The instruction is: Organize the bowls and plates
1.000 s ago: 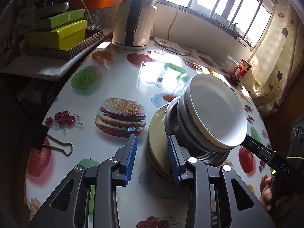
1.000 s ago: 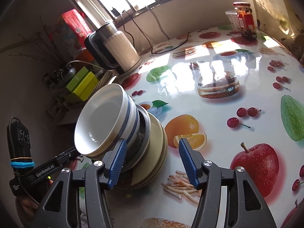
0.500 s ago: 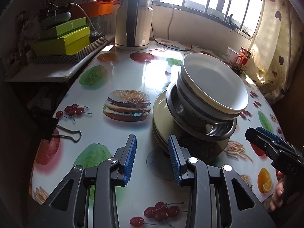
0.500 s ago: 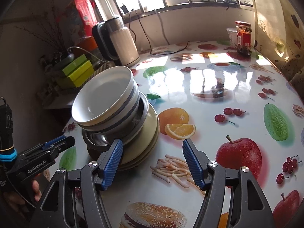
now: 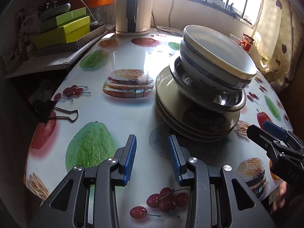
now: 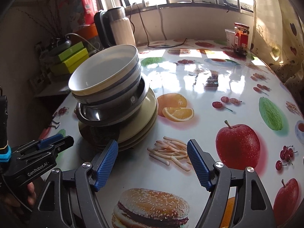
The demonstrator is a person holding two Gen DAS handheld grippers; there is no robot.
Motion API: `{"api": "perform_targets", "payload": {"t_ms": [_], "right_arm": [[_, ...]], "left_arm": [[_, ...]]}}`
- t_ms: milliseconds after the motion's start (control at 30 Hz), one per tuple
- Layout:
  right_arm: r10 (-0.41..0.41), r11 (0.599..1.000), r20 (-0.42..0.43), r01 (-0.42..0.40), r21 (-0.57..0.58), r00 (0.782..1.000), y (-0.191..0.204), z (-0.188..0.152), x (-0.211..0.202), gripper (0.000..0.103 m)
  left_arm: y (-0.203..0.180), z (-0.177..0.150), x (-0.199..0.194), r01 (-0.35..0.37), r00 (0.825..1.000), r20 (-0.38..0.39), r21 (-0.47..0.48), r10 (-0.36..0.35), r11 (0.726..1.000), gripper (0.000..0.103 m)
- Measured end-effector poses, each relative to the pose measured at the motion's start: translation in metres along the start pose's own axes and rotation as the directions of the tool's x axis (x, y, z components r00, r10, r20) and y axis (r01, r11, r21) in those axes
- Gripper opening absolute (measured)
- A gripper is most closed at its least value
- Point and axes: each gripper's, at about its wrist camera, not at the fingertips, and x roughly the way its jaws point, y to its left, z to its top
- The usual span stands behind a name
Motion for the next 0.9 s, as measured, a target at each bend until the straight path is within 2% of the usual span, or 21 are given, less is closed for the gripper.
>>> {"api": "perform_targets", "payload": {"t_ms": [100, 333, 900], "right_arm": [[-0.015, 1.000, -0.013, 0.015, -0.012, 1.000, 0.002, -0.005, 0.004, 0.082], [-0.042, 0.999, -0.058, 0.043, 0.008, 0.997, -0.003, -0.012, 0.016, 0.083], [-0.056, 0.998, -0.084, 0.058, 0.015, 0.995, -0.003, -0.015, 0.023, 0.083]], "left_arm": [[-0.001, -0.004, 0.004, 0.000, 1.000, -0.015, 0.005, 0.000, 1.000, 0.036], [-0.006, -0.009, 0.010, -0.003, 0.999, -0.033, 0.019, 0.004, 1.000, 0.036], [-0.006, -0.010, 0.011, -0.001, 1.000, -0.031, 0.007, 0.001, 1.000, 0.036]]}}
